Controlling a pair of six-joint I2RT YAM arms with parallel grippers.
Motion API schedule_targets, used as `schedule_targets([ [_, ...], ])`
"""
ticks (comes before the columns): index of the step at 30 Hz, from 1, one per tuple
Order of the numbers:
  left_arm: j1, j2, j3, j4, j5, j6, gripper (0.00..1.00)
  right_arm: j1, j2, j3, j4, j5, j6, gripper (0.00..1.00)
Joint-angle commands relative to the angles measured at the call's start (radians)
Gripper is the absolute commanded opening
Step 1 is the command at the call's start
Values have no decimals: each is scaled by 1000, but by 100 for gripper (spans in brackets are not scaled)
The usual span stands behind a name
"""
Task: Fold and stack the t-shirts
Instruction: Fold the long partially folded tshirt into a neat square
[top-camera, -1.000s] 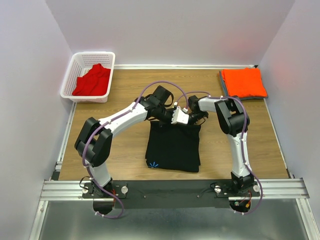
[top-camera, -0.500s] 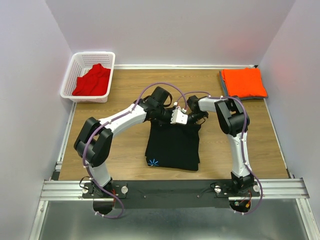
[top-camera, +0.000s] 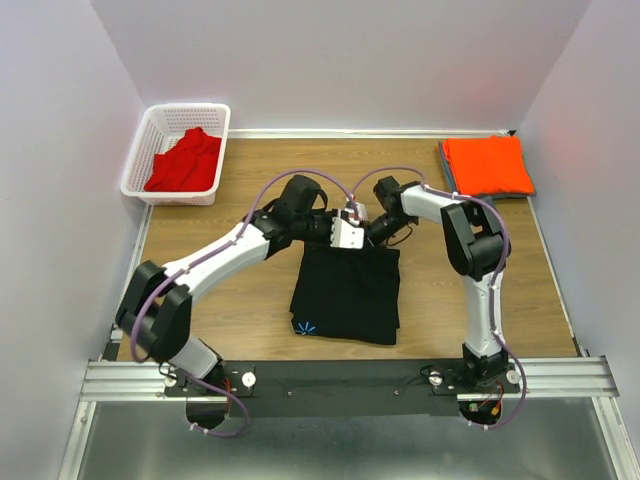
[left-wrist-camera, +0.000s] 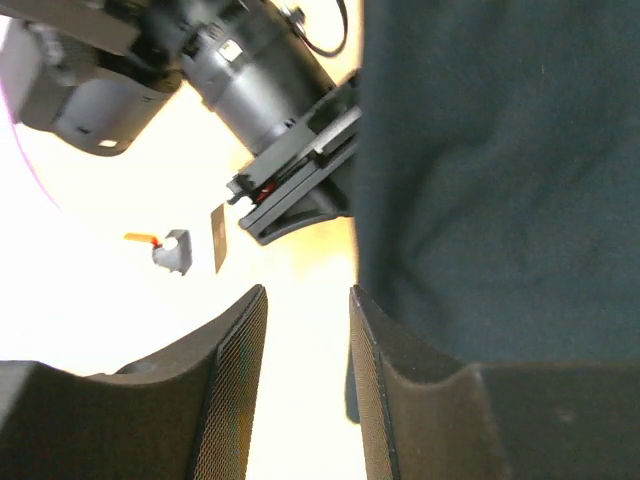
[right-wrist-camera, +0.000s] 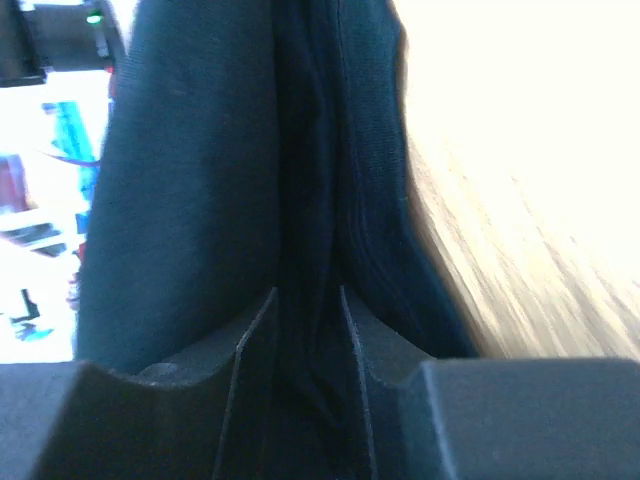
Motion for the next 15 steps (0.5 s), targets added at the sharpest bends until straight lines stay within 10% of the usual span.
schedule_targets([
  [1,4,-134,-21,10,-16,-59,47,7,-86,54,-32,150,2,39],
  [15,178,-190,-91,-80,199,-300,52,-99,-125,390,-163,520,-21,57],
])
